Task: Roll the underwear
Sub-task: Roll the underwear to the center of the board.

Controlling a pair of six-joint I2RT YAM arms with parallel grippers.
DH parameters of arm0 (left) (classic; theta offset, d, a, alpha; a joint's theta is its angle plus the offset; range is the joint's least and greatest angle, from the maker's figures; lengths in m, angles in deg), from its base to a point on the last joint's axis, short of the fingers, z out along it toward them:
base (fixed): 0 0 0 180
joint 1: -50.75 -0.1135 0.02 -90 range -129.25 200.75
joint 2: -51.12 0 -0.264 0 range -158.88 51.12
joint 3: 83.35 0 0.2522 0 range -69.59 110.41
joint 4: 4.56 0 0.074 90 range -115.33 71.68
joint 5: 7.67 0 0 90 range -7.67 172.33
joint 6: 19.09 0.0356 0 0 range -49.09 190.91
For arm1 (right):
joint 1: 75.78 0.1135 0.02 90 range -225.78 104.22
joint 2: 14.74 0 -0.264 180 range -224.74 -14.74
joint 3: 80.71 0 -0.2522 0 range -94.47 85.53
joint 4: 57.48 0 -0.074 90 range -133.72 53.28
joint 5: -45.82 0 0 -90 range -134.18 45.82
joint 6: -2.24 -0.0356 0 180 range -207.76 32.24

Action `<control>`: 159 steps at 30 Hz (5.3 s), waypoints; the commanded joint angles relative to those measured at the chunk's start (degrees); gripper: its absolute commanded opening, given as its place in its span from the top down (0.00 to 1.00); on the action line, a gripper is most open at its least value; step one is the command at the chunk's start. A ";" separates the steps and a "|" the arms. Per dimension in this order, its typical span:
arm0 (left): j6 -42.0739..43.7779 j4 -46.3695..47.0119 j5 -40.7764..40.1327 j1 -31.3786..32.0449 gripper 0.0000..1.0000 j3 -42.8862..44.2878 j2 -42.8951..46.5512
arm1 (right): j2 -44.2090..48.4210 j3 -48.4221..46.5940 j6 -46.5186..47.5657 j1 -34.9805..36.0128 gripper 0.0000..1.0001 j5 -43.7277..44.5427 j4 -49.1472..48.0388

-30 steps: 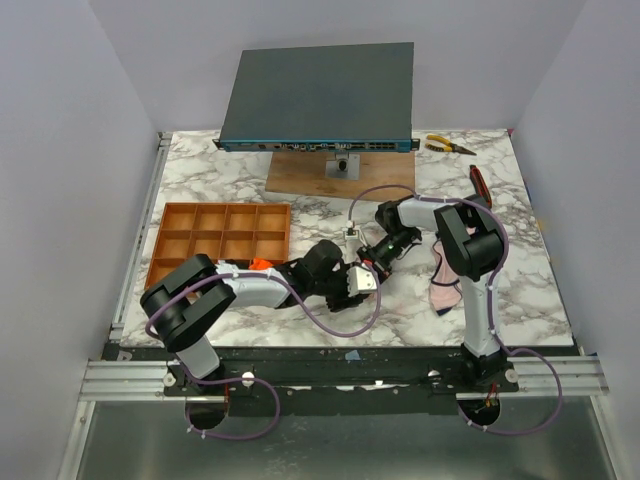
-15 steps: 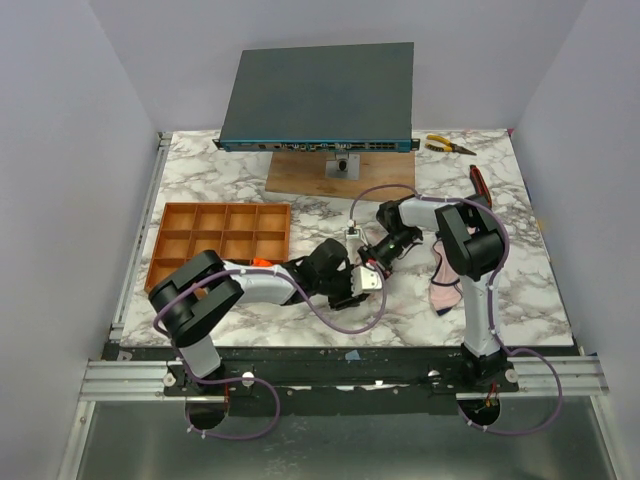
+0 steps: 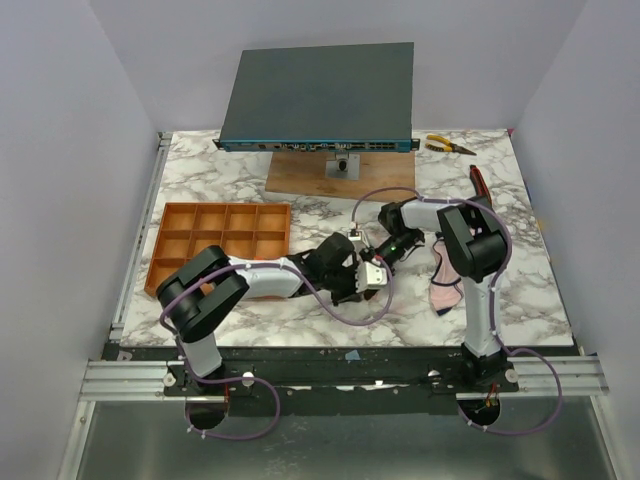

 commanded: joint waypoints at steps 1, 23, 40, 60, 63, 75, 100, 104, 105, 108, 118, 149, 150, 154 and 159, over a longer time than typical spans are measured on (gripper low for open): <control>-0.96 -6.48 7.53 -0.33 1.00 2.81 -2.52 | 4.76 1.38 -3.38 -0.50 0.81 1.68 -5.33; -6.72 -19.62 22.48 -7.96 1.00 13.99 -10.56 | 26.14 13.72 -8.80 -10.40 0.53 10.82 -20.03; -12.48 -33.87 33.26 -12.53 1.00 28.40 -22.66 | 56.19 35.45 10.39 -9.38 0.53 16.94 -30.65; -18.92 -43.37 37.05 -13.77 1.00 39.40 -32.14 | 53.54 38.41 10.33 10.93 0.51 34.65 -41.99; -19.55 -43.68 38.00 -14.10 1.00 39.73 -33.28 | 53.22 39.40 11.00 12.90 0.50 36.78 -43.14; -22.39 -44.56 39.79 -15.32 1.00 41.23 -36.43 | 54.56 42.40 11.02 19.48 0.51 43.32 -44.81; -20.72 -47.33 42.35 -15.55 1.00 42.00 -38.17 | 45.49 42.79 11.27 21.60 0.53 47.51 -50.96; -19.90 -47.58 42.65 -15.57 1.00 41.76 -37.87 | 43.42 41.88 10.91 21.60 0.71 47.32 -50.00; -19.71 -47.60 42.66 -15.61 1.00 41.64 -37.61 | 42.86 41.56 10.54 21.60 0.76 46.93 -49.65; -19.23 -46.97 42.75 -15.67 1.00 40.85 -36.48 | 42.17 41.32 9.73 21.58 0.90 45.66 -48.25; -24.04 -36.79 40.48 -18.09 0.73 33.58 -29.91 | 40.95 37.90 8.22 19.25 0.99 38.53 -41.14; -25.27 6.76 20.24 -25.00 0.30 -6.52 13.89 | 18.33 19.01 16.70 3.59 0.98 13.05 -15.44; -24.07 8.26 18.88 -24.20 0.30 -7.80 14.85 | 17.34 18.62 17.12 3.40 0.98 12.86 -14.87; -16.78 11.26 12.89 -19.04 0.32 -11.50 18.11 | 14.47 16.96 18.21 2.76 0.98 11.61 -11.89; -6.52 12.23 5.27 -10.63 0.32 -12.20 18.30 | 9.59 13.72 20.50 0.99 0.98 9.65 -6.29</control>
